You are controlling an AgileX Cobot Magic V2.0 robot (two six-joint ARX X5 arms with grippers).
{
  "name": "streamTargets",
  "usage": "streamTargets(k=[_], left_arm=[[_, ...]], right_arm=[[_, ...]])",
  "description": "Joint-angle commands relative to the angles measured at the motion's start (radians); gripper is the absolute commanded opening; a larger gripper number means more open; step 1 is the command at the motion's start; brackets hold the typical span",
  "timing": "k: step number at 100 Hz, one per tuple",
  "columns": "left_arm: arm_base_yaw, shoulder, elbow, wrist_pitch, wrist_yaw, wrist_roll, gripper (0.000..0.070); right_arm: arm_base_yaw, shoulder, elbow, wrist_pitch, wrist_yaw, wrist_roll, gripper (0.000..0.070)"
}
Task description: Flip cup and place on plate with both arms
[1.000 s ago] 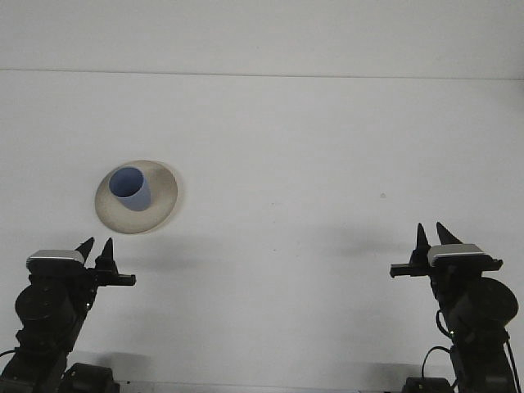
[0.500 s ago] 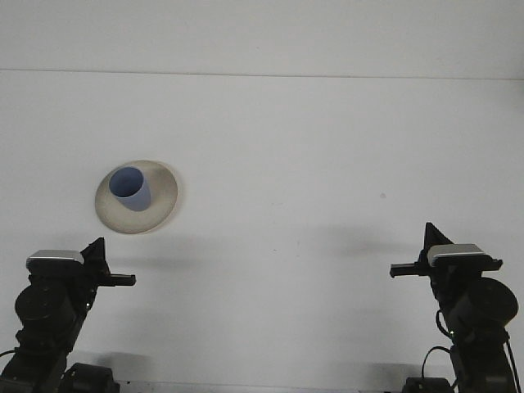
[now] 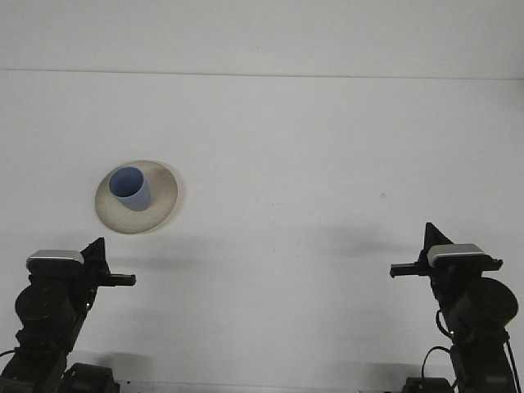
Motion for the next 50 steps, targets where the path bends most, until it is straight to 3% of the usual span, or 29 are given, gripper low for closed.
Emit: streamTargets(k=[1, 35, 50], left_arm=[[-0.003, 0.000, 0.008, 0.010, -0.002, 0.016, 0.0011], [-0.002, 0.000, 0.008, 0.014, -0.003, 0.021, 0.0011], [-0.002, -0.010, -0.037, 0.124, -0.003, 0.020, 0.0011]], right_arm=[[0.001, 0.001, 0.005, 0.011, 0.003, 0.001, 0.0007], [0.001, 0.001, 0.005, 0.011, 0.003, 0.001, 0.0007], [0.001, 0.001, 0.005, 0.011, 0.003, 0.000, 0.0006]])
